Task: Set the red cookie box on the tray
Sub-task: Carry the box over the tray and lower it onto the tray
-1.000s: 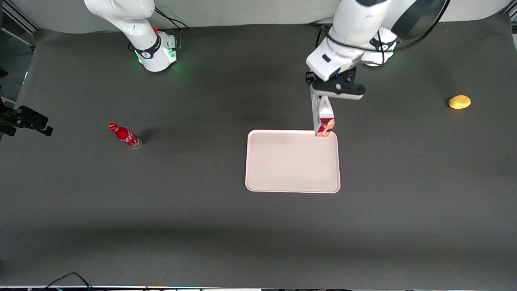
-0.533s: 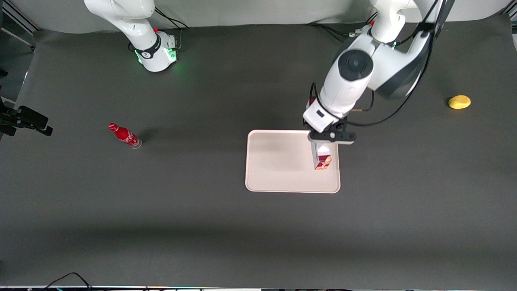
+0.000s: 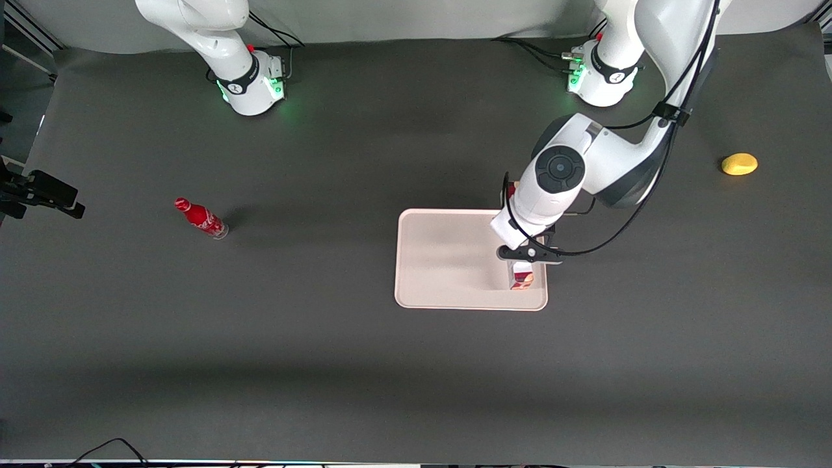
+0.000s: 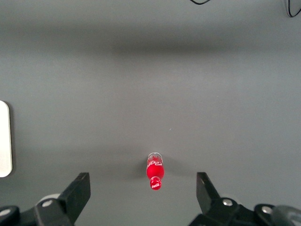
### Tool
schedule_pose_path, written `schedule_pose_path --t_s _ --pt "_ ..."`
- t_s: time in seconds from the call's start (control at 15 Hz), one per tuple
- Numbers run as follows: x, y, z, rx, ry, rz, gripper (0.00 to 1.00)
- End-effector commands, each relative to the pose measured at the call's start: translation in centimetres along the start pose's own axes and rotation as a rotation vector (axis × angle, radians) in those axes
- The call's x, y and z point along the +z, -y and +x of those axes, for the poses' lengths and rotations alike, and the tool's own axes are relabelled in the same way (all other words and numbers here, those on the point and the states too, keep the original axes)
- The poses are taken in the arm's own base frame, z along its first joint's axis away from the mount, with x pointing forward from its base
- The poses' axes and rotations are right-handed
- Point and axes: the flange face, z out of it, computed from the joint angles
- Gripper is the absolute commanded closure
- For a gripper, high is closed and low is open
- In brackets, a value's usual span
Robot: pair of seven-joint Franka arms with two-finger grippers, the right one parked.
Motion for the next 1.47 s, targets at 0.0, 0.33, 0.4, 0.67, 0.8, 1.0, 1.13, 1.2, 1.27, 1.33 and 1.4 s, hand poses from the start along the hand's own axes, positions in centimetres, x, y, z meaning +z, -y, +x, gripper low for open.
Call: schedule_pose_path --t_s 0.0,0.33,0.4,0.67,0.8,1.0,1.13,1.2,1.27,1.33,1.4 --pt "2.0 1.1 0.9 -0.017 -0.034 -0.004 1.0" --pt "5.3 2.2 1.2 0.038 -0.044 0.053 1.0" --pt "5.8 2.1 1.0 0.042 -0.055 0.039 1.0" --pt "7.8 2.5 1.3 0.043 -0.069 0.017 1.0" --pt "7.9 2.6 1.4 0.051 -0.076 0.028 1.0" --pt "8.1 2.8 1.4 0.049 -0.074 0.027 1.0" --pt "8.1 2.7 1.5 0.05 -0.075 0.026 0.81" --pt "8.1 2.8 1.6 0.048 -0.075 0.025 0.47" --pt "8.2 2.8 1.6 0.047 -0.073 0.024 0.35" --pt "8.2 2.8 1.7 0.046 -0.073 0.023 0.19" --pt "8.2 2.8 1.7 0.047 -0.075 0.024 0.0"
